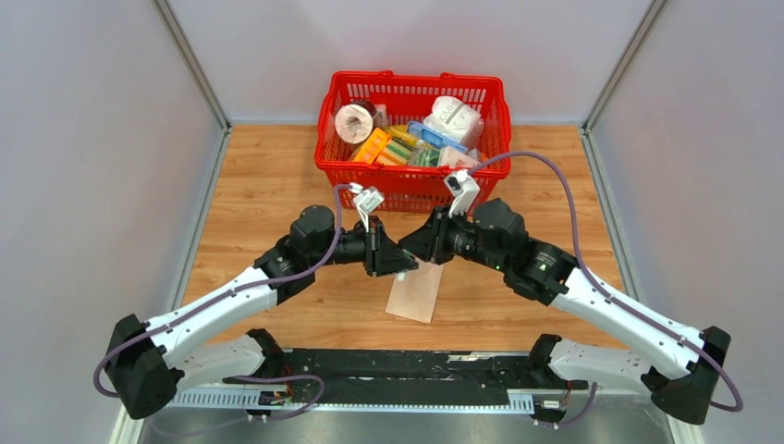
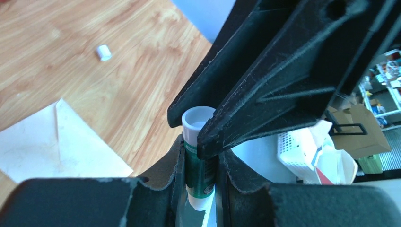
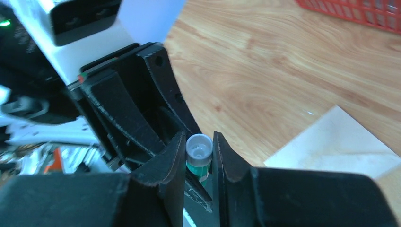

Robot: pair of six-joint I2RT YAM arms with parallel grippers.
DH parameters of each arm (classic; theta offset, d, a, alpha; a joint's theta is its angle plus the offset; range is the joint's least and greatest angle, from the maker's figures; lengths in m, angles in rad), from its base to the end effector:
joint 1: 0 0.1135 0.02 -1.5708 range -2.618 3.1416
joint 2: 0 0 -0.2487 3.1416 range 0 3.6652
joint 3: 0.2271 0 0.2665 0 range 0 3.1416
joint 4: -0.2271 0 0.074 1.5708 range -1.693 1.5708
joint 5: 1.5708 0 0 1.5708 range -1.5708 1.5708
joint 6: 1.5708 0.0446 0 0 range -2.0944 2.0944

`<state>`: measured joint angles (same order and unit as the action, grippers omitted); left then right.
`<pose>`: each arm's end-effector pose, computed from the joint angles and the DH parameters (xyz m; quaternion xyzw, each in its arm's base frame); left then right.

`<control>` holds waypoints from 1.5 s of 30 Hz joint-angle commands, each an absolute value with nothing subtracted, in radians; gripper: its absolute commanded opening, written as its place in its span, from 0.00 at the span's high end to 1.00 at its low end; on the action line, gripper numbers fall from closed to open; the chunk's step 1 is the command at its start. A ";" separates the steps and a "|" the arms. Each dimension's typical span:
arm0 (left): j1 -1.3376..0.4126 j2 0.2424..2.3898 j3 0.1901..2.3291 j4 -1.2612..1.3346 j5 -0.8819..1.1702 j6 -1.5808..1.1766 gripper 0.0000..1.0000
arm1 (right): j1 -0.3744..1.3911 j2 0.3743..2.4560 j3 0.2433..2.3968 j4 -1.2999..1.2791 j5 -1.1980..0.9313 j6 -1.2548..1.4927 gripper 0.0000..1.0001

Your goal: Place the letter into the envelope and seal it

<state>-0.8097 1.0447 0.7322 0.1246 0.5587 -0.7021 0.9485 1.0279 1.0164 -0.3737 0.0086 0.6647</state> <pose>0.1694 -0.2122 0.2850 0.2154 0.7299 -0.5750 0.3003 0.1529 0.2125 0.3389 -0.1149 0.8214 0.4009 0.3892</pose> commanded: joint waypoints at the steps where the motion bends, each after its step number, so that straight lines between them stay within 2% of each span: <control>1: -0.815 0.954 0.742 0.316 0.750 -0.759 1.00 | 0.864 0.983 0.951 -0.178 -0.305 0.592 0.94; 7: -0.815 0.887 0.744 0.446 0.870 -0.848 1.00 | 0.845 0.979 0.914 0.035 -0.607 0.624 0.94; 13: -0.815 0.871 0.732 0.588 0.963 -0.940 1.00 | 0.847 0.989 0.900 0.156 -0.703 0.680 0.92; 15: -0.815 0.867 0.741 0.507 0.945 -0.896 1.00 | 0.847 0.982 0.911 0.114 -0.672 0.663 0.82; 17: -0.815 0.861 0.787 0.339 0.893 -0.797 1.00 | 0.848 0.971 0.948 0.004 -0.564 0.623 0.55; 18: -0.815 0.856 0.808 0.157 0.800 -0.704 1.00 | 0.850 0.966 0.972 -0.103 -0.486 0.598 0.45; 21: -0.816 0.903 0.914 -0.136 0.529 -0.586 1.00 | 0.867 0.983 1.072 -0.329 -0.199 0.584 0.34; 27: -0.880 1.014 1.008 -0.340 0.234 -0.503 1.00 | 0.925 1.017 1.130 -0.445 0.124 0.704 0.34; 31: -0.899 1.072 1.052 -0.382 0.143 -0.494 1.00 | 0.965 1.063 1.155 -0.439 0.186 0.742 0.38; 38: -0.899 1.094 1.062 -0.371 0.092 -0.505 1.00 | 1.035 1.146 1.198 -0.454 0.242 0.747 0.49; 45: -0.902 1.043 1.023 -0.308 0.126 -0.511 1.00 | 1.046 1.170 1.197 -0.446 0.256 0.752 0.49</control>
<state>-0.8970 1.0920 1.0111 -0.4068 0.1272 -0.5205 1.0260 1.1603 1.1595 -0.4564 0.2512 0.7364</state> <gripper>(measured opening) 0.274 0.512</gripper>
